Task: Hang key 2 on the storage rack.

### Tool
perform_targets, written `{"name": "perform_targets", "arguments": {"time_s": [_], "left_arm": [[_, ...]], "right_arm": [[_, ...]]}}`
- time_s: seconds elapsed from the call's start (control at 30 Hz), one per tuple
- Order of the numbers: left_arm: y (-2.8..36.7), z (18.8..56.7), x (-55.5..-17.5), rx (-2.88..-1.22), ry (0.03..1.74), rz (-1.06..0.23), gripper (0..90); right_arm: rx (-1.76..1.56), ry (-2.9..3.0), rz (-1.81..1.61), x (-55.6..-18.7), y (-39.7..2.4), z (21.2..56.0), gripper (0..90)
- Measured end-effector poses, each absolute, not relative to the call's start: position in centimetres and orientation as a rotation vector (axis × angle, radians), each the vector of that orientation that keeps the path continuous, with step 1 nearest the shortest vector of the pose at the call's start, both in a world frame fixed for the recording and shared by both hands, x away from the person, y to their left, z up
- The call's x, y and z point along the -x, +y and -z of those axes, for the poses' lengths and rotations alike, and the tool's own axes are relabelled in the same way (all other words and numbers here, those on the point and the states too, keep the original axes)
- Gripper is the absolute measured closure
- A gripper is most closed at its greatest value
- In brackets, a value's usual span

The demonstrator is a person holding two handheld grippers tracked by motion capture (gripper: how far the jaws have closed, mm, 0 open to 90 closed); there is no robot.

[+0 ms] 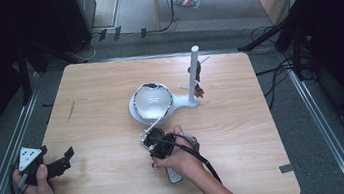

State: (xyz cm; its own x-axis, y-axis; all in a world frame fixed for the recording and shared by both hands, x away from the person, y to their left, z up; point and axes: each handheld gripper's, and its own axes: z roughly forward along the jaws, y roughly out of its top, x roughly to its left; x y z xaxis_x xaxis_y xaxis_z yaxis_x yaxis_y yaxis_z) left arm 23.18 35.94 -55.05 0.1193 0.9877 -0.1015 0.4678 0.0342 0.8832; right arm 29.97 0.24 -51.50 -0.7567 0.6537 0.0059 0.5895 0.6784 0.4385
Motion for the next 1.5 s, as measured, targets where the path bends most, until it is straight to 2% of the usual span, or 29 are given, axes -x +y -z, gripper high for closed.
{"name": "perform_targets", "arguments": {"time_s": [0.53, 1.5], "left_arm": [[35.9, 55.1, -23.2, -1.560, 1.469, -0.784, 4.4], [35.8, 55.1, -23.2, -1.557, 1.465, -0.803, 4.4]], "right_arm": [[-1.038, 2.679, -0.724, -29.7, -1.1, 50.0, 77.6], [-1.134, 2.455, -1.048, -29.6, -6.6, 45.0, 77.7]]}}
